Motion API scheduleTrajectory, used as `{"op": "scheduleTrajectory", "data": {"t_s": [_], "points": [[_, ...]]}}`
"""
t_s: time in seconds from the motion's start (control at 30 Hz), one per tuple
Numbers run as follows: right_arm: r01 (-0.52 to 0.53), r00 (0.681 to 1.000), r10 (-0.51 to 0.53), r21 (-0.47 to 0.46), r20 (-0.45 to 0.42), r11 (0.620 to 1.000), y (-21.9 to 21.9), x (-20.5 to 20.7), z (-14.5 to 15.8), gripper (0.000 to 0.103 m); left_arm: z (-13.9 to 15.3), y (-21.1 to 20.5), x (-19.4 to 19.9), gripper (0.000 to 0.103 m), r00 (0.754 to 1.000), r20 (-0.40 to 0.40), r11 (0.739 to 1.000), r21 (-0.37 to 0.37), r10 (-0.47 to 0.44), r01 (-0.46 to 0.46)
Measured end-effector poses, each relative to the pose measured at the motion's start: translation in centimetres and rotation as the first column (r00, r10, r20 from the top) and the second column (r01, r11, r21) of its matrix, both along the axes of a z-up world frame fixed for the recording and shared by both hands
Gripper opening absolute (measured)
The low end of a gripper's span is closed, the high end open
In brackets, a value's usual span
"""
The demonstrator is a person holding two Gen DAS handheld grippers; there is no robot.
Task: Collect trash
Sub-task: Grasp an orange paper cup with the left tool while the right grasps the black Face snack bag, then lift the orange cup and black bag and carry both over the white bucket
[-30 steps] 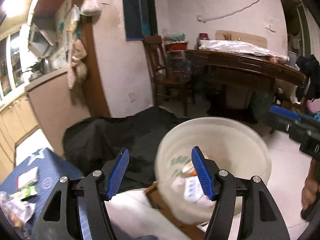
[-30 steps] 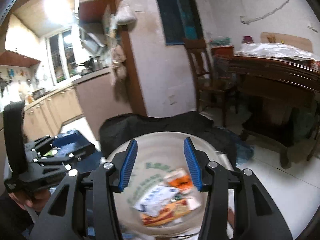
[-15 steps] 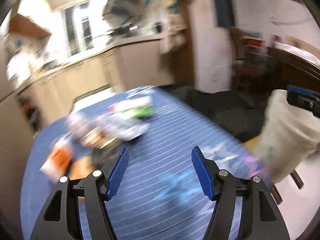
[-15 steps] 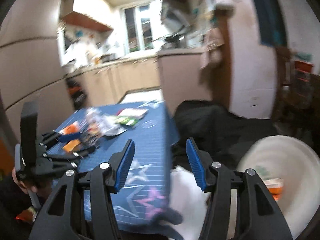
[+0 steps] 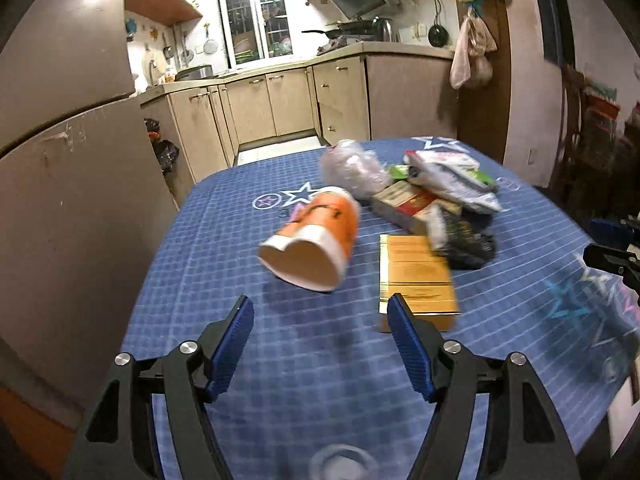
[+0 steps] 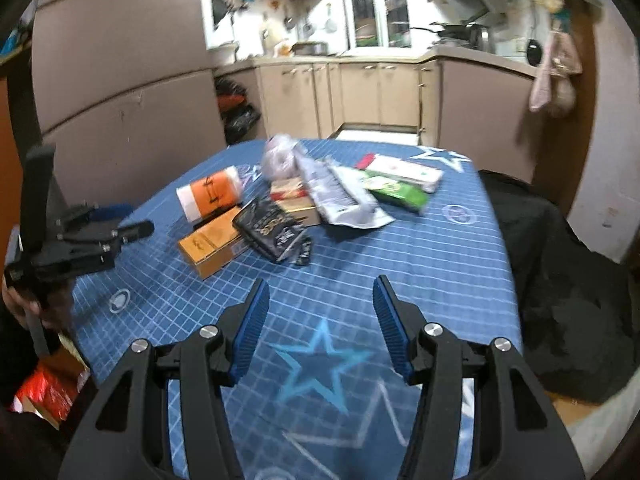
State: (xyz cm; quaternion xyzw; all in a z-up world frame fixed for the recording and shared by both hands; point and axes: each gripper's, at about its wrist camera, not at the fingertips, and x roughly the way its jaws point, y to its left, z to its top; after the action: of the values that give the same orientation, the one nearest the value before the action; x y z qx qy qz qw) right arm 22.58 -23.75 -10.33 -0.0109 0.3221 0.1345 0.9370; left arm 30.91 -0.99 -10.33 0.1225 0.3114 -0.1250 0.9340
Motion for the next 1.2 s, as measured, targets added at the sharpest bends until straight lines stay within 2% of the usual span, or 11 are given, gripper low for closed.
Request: {"op": "scheduleTrajectory", "data": {"t_s": [0.07,0.17,0.33,0.53,0.6,0.7,0.77,0.83,1.03,1.1,1.2], "points": [[-0.04,0.999,0.04,-0.032,-0.009,0.999,1.1,1.4,-0.4,0.072,-0.1,0.3,0.8,0.074,1.0,0.004,1.0,0.018,-0.017,0.017],[-0.11,0.994,0.108,-0.05,-0.03,0.993,2.1,3.1,-0.7,0.082,0.5,0.7,3.1,0.081,0.998,0.009,0.998,0.024,-0.064,0.064],[-0.241,0.969,0.236,-0.074,-0.074,0.968,3.9,6.9,-0.9,0.085,0.7,0.1,7.9,0.083,0.989,-0.039,0.99,-0.011,-0.143,0.143],[-0.363,0.927,0.342,-0.134,-0.157,0.922,5.5,11.2,-1.9,0.085,-1.3,-0.5,12.6,0.083,0.956,-0.178,0.973,-0.055,-0.232,0.225],[-0.378,0.918,0.351,-0.136,-0.185,0.916,5.7,12.5,-2.5,0.08,-2.3,-0.5,13.6,0.083,0.945,-0.214,0.969,-0.055,-0.246,0.24],[-0.41,0.895,0.378,-0.102,-0.235,0.906,5.9,13.8,-3.3,0.065,-3.5,-0.6,14.5,0.081,0.935,-0.25,0.967,-0.034,-0.253,0.252],[-0.431,0.886,0.403,-0.083,-0.229,0.899,6.1,14.1,-3.1,0.05,-4.0,-0.3,14.6,0.08,0.932,-0.255,0.966,-0.047,-0.257,0.254],[-0.438,0.882,0.411,-0.076,-0.23,0.896,6.3,14.0,-3.0,0.049,-4.0,-0.2,14.3,0.078,0.935,-0.235,0.964,-0.058,-0.265,0.259],[-0.423,0.889,0.401,-0.059,-0.222,0.904,6.7,12.4,-3.0,0.046,-2.7,0.5,12.1,0.06,0.952,-0.169,0.967,-0.063,-0.254,0.247],[-0.409,0.895,0.391,-0.046,-0.214,0.912,6.6,11.2,-2.9,0.045,-2.3,0.9,11.4,0.054,0.958,-0.157,0.97,-0.071,-0.241,0.233],[-0.364,0.915,0.353,-0.022,-0.195,0.931,6.3,9.5,-2.8,0.044,-1.5,1.8,10.4,0.05,0.97,-0.145,0.977,-0.106,-0.197,0.183]]}}
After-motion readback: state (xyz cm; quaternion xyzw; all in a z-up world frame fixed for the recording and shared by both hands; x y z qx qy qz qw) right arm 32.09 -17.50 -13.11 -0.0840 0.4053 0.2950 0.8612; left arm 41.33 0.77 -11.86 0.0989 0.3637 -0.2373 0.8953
